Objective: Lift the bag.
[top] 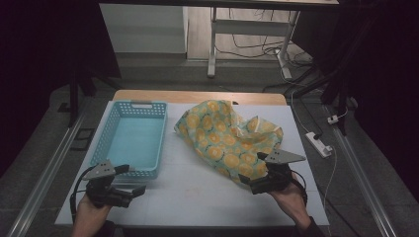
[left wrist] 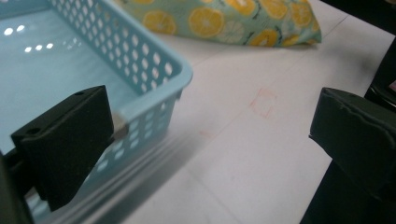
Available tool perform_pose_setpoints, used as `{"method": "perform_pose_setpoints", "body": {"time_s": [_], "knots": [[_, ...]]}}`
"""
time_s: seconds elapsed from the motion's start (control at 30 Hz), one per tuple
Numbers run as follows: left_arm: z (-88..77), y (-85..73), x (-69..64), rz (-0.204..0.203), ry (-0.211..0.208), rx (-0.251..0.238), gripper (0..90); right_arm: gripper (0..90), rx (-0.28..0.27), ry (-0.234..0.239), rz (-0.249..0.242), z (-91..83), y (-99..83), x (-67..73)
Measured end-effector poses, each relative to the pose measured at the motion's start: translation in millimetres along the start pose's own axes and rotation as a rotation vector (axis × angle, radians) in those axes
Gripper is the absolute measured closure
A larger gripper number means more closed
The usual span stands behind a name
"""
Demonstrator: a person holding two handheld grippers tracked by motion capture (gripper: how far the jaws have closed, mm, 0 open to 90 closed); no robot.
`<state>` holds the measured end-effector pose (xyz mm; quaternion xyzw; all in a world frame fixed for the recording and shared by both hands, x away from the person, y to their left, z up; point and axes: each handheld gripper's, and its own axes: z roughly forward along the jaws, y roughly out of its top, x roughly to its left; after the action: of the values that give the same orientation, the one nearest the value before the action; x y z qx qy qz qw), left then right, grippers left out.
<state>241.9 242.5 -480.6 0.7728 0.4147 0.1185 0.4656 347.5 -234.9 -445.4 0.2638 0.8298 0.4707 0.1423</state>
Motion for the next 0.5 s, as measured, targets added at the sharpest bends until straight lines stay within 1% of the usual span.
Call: {"method": "perform_pose_setpoints", "body": {"time_s": [0.2,0.3,0.4,0.5], "knots": [[-8.7,-17.5,2.4,-0.033,0.031,0.015,0.0,0.0,-0.005,-0.035,0.024,-11.6,-16.5,-1.9],[-12.1,-24.7,4.8,-0.045,0.049,0.023,0.0,0.0,0.008,-0.061,0.023,-17.7,-25.6,-2.9],[-14.1,-31.1,8.4,-0.059,0.066,0.028,0.0,0.0,0.019,-0.082,0.039,-23.7,-35.9,-5.1],[-14.8,-36.7,11.5,-0.074,0.078,0.04,0.0,0.0,0.042,-0.107,0.048,-29.5,-46.5,-7.2]]}}
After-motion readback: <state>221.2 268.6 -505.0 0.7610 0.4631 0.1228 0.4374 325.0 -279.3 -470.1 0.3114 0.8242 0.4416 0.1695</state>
